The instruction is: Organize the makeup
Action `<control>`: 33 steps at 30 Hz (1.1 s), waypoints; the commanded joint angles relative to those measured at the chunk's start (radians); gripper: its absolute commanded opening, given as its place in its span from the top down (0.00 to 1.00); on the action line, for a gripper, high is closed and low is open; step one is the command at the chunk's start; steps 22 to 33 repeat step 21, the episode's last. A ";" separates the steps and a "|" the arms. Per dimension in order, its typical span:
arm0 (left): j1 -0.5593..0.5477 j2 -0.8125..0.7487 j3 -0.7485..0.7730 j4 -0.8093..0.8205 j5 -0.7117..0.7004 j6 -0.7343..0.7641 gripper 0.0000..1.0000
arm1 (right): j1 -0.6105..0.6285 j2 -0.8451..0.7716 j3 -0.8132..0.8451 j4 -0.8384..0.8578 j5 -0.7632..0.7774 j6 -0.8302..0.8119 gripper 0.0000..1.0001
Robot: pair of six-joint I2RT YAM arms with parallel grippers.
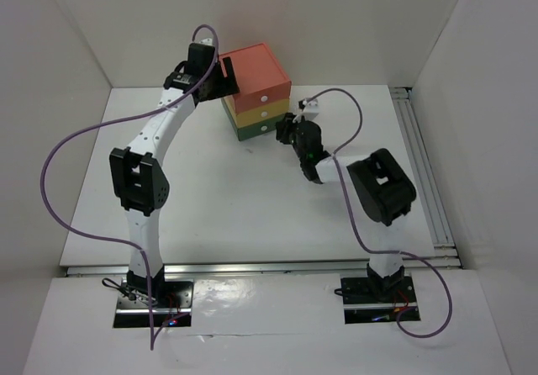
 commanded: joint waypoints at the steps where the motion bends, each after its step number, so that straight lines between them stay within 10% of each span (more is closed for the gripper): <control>1: 0.018 -0.115 0.038 -0.116 -0.011 0.014 0.11 | -0.021 -0.225 -0.015 -0.288 0.066 -0.026 0.55; 4: 0.018 -0.199 0.008 -0.116 -0.046 0.023 0.00 | -0.082 -0.355 -0.049 -0.483 0.058 0.014 0.37; 6: 0.018 -0.315 -0.060 -0.116 -0.068 0.014 0.00 | -0.139 -0.443 -0.089 -0.562 0.029 0.052 0.00; 17: -0.016 -0.843 -0.874 0.057 -0.126 -0.128 0.00 | -0.248 -0.635 -0.150 -0.870 0.038 0.050 0.00; 33: -0.016 -0.853 -0.835 0.019 -0.154 -0.118 0.00 | -0.248 -0.659 -0.163 -0.861 0.006 0.027 0.00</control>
